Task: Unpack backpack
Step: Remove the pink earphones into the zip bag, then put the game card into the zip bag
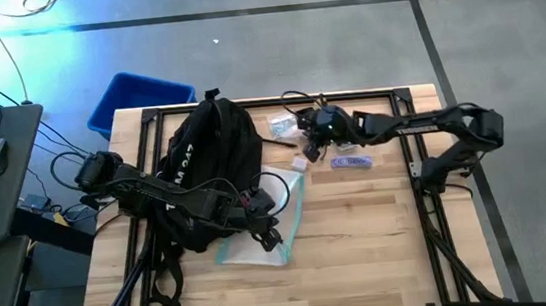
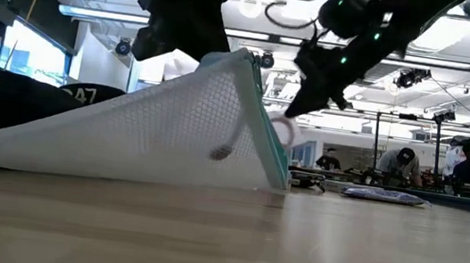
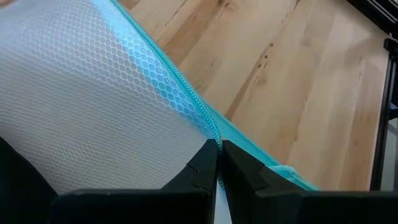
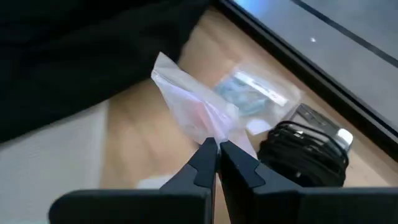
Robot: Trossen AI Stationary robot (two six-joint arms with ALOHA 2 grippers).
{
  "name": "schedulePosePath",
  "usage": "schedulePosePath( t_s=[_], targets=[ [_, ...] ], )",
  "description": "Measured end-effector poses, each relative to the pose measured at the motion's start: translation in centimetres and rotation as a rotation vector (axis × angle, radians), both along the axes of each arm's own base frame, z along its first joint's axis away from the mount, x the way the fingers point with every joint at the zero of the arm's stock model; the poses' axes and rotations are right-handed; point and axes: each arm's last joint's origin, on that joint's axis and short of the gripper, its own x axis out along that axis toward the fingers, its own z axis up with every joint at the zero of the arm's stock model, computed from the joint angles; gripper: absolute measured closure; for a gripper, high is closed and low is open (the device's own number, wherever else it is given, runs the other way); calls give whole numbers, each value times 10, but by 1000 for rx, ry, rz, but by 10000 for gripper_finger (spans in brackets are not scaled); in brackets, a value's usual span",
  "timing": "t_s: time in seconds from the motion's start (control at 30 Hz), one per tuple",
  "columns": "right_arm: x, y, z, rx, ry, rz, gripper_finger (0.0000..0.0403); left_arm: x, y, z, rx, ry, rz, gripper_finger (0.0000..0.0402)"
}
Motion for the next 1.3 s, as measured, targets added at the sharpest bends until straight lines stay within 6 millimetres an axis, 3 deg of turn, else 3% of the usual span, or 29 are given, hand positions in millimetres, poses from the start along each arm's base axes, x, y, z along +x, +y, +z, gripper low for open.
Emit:
schedulePosePath(
  t_s=[0.13,0.3,0.43,0.57,0.8,0.97,1.03,1.2,1.3],
  targets=[
    [1,-9,-19,47,56,-50,371,0,0,0,-5,0,6,402],
    [-3,-14,-25,84,94,-87,283,0,0,0,-12,0,15,402],
    [-12,-13,-3,131,106,-76,211,0,0,0,-17,2,16,402],
    [-24,-4,26,89,71,-7,165,0,-1,0,-38,9,-3,402],
    [-36,30,61,131,-58,152,153,-5,-5,24,-84,-85,-160,402],
    [-31,74,66,196,-87,529,153,-19,-9,47,-103,-136,-341,402],
    [-29,92,67,225,-90,605,153,-27,-11,51,-92,-106,-406,402],
    [-30,120,64,175,-39,603,153,-46,-9,61,-69,-47,-421,402],
    [-33,124,62,120,-1,511,153,-52,-5,62,-40,-23,-363,402]
  ],
)
